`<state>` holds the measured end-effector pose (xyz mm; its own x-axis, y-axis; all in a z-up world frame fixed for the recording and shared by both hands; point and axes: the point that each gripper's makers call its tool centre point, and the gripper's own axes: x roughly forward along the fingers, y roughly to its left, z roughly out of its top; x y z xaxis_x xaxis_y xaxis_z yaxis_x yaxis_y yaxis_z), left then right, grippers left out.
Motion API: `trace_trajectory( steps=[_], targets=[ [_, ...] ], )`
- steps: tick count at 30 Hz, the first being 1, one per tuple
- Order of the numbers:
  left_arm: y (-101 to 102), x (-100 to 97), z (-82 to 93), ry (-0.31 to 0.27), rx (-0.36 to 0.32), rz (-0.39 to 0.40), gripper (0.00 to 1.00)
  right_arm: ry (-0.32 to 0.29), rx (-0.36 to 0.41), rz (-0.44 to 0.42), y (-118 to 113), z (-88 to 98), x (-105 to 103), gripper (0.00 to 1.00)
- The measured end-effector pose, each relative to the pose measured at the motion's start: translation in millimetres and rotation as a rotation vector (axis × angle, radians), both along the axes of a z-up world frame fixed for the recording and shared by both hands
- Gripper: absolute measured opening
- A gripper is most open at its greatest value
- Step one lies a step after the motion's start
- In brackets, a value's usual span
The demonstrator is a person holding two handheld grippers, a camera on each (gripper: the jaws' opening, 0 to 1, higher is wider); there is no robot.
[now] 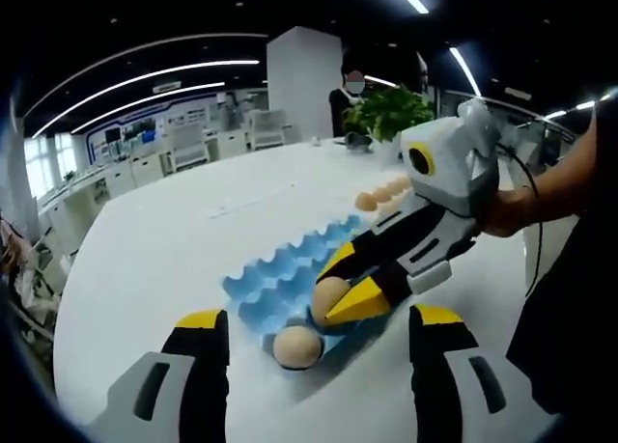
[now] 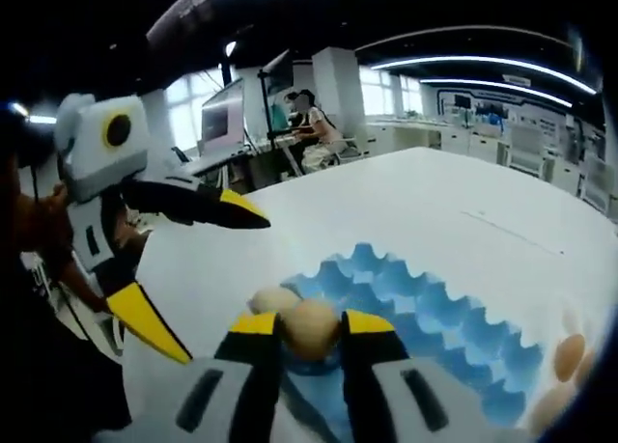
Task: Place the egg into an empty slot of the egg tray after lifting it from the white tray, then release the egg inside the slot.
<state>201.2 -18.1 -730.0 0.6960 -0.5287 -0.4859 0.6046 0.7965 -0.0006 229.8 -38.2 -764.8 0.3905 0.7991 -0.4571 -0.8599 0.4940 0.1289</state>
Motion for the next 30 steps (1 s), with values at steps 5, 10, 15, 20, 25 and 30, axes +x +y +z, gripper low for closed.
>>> trace_trajectory(
  steps=[5, 10, 15, 20, 25, 30],
  targets=[
    [-1.0, 0.3, -1.2, 0.003, 0.002, -0.006, 0.76, -0.004, -0.025, 0.013, -1.1, -4.4, -1.0, 0.24],
    [-0.8, 1.5, -1.3, 0.002, 0.001, -0.004, 0.76, -0.017, -0.048, 0.027, -1.4, -9.4, -2.3, 0.24],
    [-0.3, 1.9, -2.5, 0.005, 0.003, 0.001, 0.75, -0.043, -0.064, 0.045, 0.1, -10.2, -1.3, 0.24],
    [0.5, 1.7, -2.8, 0.006, 0.002, 0.004, 0.75, -0.051, -0.065, 0.046, 1.4, -10.5, -1.9, 0.24],
    [0.3, 1.1, -2.6, 0.003, 0.002, 0.003, 0.75, -0.061, -0.067, 0.045, 1.2, -10.4, -2.9, 0.25],
    [-0.6, -0.3, -2.7, 0.006, 0.001, -0.002, 0.75, -0.086, -0.084, 0.053, 0.3, -9.9, -6.0, 0.25]
  ],
)
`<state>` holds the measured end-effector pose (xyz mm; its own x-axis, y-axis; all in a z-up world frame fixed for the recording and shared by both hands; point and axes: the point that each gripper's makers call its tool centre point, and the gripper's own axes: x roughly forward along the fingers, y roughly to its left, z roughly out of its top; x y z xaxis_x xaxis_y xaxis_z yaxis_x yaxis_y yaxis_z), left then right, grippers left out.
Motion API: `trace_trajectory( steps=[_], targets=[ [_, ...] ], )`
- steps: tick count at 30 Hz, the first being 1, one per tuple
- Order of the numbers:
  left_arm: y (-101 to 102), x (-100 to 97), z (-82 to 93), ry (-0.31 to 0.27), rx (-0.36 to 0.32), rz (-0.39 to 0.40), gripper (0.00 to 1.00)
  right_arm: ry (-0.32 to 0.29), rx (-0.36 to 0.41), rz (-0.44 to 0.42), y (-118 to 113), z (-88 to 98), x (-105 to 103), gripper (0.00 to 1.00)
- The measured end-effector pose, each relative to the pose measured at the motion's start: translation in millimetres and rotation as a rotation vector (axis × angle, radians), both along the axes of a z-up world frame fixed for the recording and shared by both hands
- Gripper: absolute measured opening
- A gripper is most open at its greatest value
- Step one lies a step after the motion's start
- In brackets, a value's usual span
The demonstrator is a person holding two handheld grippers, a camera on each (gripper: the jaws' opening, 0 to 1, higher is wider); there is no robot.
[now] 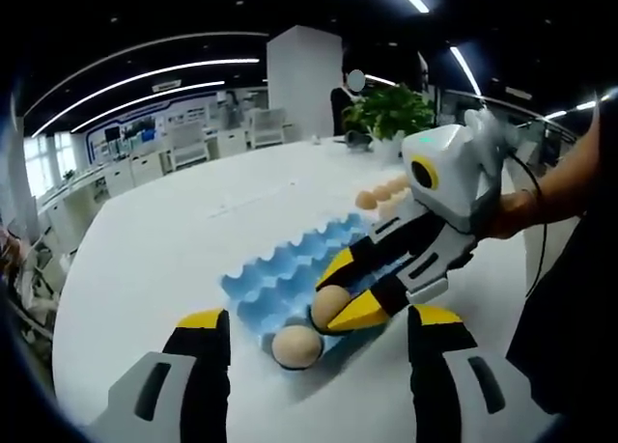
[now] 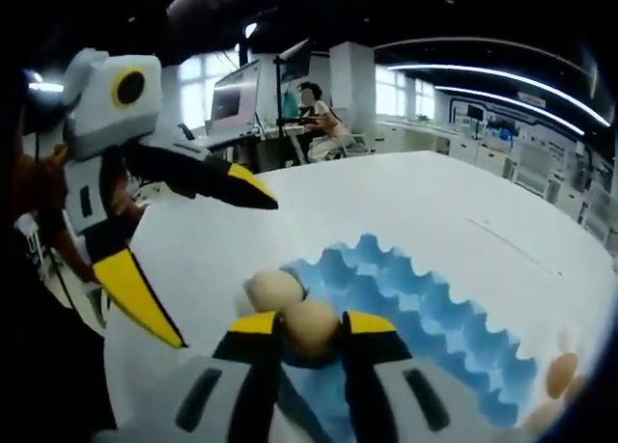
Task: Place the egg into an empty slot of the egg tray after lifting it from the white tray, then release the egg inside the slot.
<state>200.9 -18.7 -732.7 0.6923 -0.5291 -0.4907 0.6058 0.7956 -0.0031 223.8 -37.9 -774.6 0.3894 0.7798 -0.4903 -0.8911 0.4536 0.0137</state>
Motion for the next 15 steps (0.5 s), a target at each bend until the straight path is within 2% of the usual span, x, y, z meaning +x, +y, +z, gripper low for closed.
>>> trace_trajectory(
  steps=[6, 15],
  targets=[
    [-1.6, -0.2, 0.2, -0.003, 0.002, -0.005, 0.75, -0.033, -0.01, 0.01, -2.8, 0.7, -1.6, 0.25],
    [-4.9, -1.7, 0.6, -0.002, -0.001, -0.016, 0.74, -0.022, 0.002, 0.0, -8.3, 0.9, -3.8, 0.26]
  ],
)
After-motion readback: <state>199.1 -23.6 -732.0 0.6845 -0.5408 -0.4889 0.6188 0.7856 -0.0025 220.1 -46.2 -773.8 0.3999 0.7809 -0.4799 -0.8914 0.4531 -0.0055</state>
